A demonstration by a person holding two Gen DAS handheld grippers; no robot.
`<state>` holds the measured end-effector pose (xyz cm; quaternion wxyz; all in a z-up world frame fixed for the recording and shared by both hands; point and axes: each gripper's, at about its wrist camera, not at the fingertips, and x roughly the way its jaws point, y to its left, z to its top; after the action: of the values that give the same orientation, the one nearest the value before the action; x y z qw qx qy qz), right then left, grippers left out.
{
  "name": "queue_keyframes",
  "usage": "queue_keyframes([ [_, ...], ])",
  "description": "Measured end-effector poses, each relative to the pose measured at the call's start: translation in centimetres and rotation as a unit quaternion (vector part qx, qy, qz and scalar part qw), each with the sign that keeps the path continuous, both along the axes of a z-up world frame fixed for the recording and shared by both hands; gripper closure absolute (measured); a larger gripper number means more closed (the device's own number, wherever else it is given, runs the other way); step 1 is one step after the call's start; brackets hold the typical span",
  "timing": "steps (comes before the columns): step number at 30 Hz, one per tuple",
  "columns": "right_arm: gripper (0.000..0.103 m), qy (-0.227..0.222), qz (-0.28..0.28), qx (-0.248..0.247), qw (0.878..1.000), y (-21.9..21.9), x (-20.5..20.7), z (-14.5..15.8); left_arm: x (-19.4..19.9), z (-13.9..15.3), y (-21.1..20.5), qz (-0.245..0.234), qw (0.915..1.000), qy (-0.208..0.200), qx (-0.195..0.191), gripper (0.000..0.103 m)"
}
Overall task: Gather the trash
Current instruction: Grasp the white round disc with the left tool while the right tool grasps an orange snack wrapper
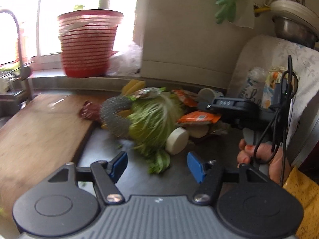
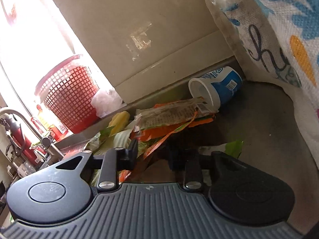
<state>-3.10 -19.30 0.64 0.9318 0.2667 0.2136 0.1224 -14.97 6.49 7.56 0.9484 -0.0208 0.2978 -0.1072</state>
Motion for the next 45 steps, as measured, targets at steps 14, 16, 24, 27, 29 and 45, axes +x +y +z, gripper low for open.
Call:
queue_keyframes([
  [14,0.091,-0.001,0.005,-0.017,1.0,-0.8,0.5,-0.4,7.5,-3.6,-5.5,-0.076,0.9925,-0.018,0.094,0.068],
  [16,0.091,-0.001,0.006,-0.013,1.0,-1.0,0.5,-0.5,8.2,-4.0,-5.7,-0.08,0.9915,-0.016,0.101,0.068],
  [24,0.09,0.004,0.006,-0.007,1.0,-1.0,0.3,-0.8,8.9,-4.9,-6.1,-0.091,0.9895,-0.01,0.112,0.073],
  [27,0.087,0.005,0.006,-0.004,1.0,-1.0,0.2,-0.9,8.9,-4.9,-6.2,-0.087,0.9898,-0.013,0.111,0.077],
  [29,0.083,0.01,0.009,0.0,1.0,-1.0,0.2,-1.1,8.8,-5.0,-6.1,-0.079,0.9912,-0.016,0.105,0.079],
  [45,0.091,-0.006,0.032,-0.022,0.999,0.5,-0.9,-1.0,3.6,-2.2,-1.3,0.025,0.9995,-0.009,0.015,0.09],
])
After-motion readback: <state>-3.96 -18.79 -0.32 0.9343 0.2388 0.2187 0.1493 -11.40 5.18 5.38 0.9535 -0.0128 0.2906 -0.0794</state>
